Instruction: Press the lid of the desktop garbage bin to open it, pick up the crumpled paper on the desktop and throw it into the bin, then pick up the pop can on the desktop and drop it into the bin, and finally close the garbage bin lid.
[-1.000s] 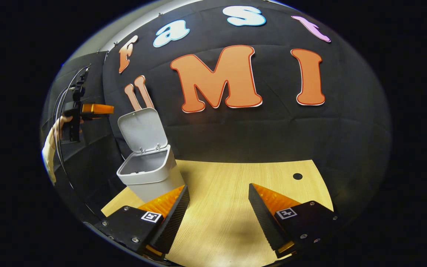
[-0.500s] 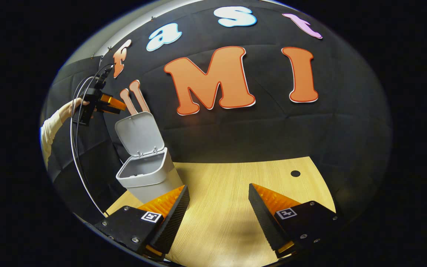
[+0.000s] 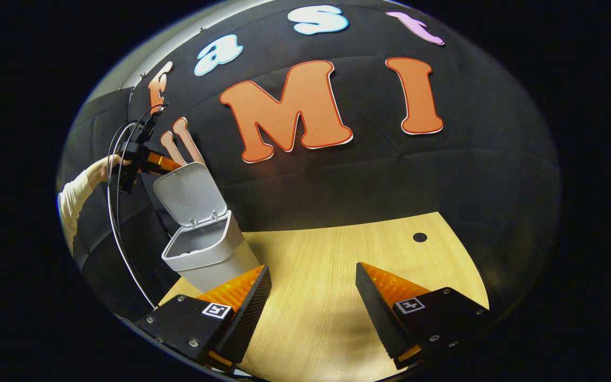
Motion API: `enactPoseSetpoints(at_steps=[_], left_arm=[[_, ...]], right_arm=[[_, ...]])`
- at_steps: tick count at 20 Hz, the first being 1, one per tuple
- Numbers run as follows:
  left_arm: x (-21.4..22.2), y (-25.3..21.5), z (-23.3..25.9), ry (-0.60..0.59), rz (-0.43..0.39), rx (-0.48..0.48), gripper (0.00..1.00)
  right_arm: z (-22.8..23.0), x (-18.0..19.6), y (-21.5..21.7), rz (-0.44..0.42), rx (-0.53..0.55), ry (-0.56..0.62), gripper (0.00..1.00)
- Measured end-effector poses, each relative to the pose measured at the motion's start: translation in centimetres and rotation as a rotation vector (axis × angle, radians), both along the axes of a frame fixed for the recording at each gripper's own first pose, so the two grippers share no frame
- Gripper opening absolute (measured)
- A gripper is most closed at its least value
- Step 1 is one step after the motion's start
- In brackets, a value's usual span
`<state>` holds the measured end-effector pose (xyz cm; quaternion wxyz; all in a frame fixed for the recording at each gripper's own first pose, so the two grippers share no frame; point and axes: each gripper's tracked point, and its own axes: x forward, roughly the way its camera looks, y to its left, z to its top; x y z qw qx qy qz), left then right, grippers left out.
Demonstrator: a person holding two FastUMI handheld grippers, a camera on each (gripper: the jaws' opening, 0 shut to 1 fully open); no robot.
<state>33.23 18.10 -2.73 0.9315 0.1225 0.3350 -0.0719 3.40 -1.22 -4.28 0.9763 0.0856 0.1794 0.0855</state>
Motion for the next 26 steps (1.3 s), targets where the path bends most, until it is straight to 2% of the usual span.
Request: enactPoseSetpoints(at_steps=[3,10,18,24,26], left_arm=[[-1.4,-0.5,-2.1,0.02,0.002,0.003,0.96],[-6.5,-3.5,-7.1,0.056,-0.021,-0.069,0.97],[-10.9,-4.4,-11.7,0.088,-0.014,-0.081,0.97],[-12.9,-5.0,-15.6,0.109,-0.02,-0.074,0.97],[-13.4,-5.0,-16.5,0.105,-0.033,-0.038,0.97]], right_arm=[[-0.4,0.2,0.2,0.013,0.001,0.009,0.96],[-0.7,0.0,0.6,0.047,0.018,0.022,0.96],[-1.3,-0.7,0.7,0.082,0.036,0.032,0.96],[-2.1,-1.3,-0.1,0.092,0.042,0.046,0.96],[-2.1,-1.3,-0.2,0.094,0.051,0.047,0.96]])
